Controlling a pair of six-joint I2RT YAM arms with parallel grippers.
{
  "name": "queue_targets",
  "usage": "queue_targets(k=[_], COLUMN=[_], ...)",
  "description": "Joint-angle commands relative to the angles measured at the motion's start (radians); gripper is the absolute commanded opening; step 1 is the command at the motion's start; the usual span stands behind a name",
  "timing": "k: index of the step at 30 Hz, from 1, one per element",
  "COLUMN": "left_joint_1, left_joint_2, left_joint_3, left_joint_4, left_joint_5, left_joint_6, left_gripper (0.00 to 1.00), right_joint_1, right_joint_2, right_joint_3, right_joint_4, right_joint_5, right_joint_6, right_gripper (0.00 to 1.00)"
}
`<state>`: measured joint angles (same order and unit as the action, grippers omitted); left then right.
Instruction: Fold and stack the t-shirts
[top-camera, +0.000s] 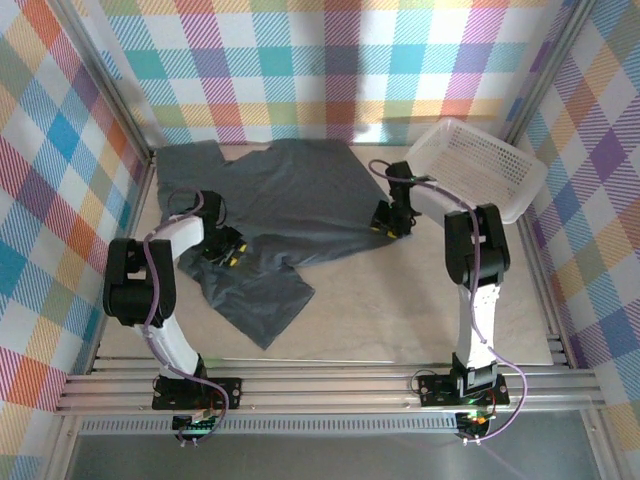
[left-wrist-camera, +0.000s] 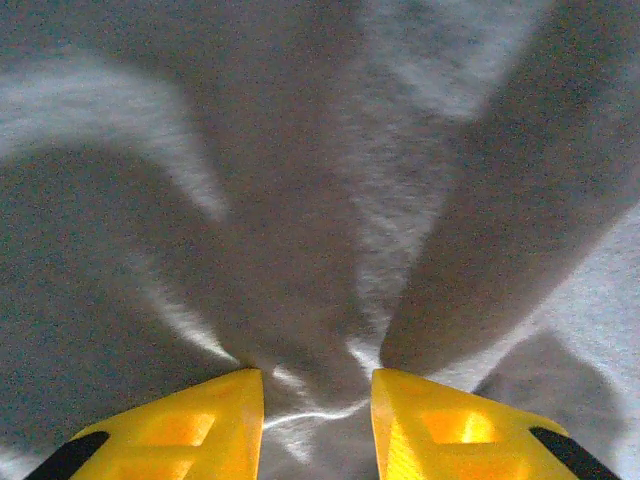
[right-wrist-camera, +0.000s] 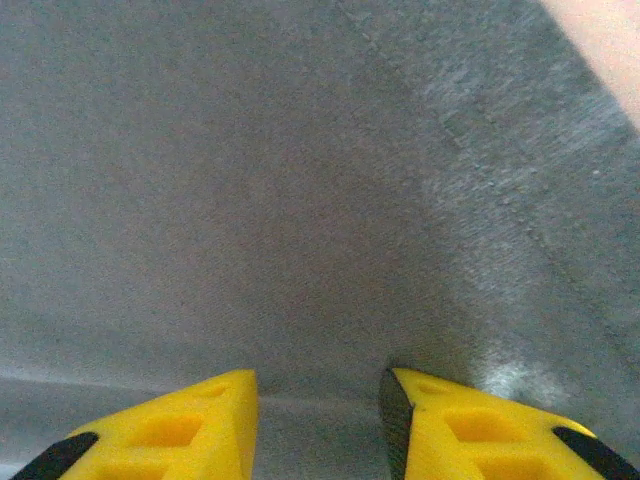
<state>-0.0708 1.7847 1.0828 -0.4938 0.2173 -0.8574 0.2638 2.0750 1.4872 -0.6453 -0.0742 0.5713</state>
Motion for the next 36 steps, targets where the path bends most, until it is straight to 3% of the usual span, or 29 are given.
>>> queue_targets(k=[1,6,11,14,18,23,27,29,31,34,36], left_joint_1=[-0.064,-0.166,-0.184,-0.139,-0.013,0.132,0.151,0.144,0.116,0.063,0.018], left_joint_2=[0.044,0.095,0.104,0.083,0.020,-0.020,-0.049,-0.103,-0.181,-0.334,-0.479], left_joint_3=[0.018,0.065,0.087,0.055,-0.064,-0.139,-0.091,-0.064,-0.040,-0.078,-0.200], left_joint_4=[-0.005,0.002,-0.040,-0.074,-0.055,0.006,0.034,0.006,-0.094,-0.310,-0.368], left_joint_5=[-0.009,0.000,-0.059,-0.106,-0.120,-0.049,0.043,0.045,-0.027,-0.169,-0.190], left_joint_6=[0.033,0.019,-0.002,0.001,0.004,0.068,0.112,0.121,0.133,0.108,0.062], left_gripper=[0.33,0.33,0.32,0.32,0.32,0.33,0.43,0.51,0.55,0.53,0.49], right_joint_1=[-0.089,-0.178,-0.163,-0.110,0.003,0.090,0.094,0.092,0.092,0.091,0.094], right_joint_2=[-0.122,-0.333,-0.354,-0.328,-0.276,-0.222,-0.235,-0.268,-0.309,-0.399,-0.464], right_joint_3=[-0.202,-0.453,-0.455,-0.403,-0.319,-0.250,-0.252,-0.255,-0.262,-0.304,-0.347], right_joint_4=[-0.043,0.042,0.054,0.040,0.017,0.015,0.028,0.016,-0.003,-0.028,-0.050], right_joint_5=[0.064,0.037,-0.022,-0.032,-0.026,-0.001,0.011,0.047,0.074,0.091,0.077], right_joint_6=[0.058,0.066,0.042,0.039,0.061,0.113,0.108,0.082,0.069,0.069,0.079], right_gripper=[0.38,0.38,0.39,0.40,0.41,0.42,0.43,0.44,0.44,0.44,0.44])
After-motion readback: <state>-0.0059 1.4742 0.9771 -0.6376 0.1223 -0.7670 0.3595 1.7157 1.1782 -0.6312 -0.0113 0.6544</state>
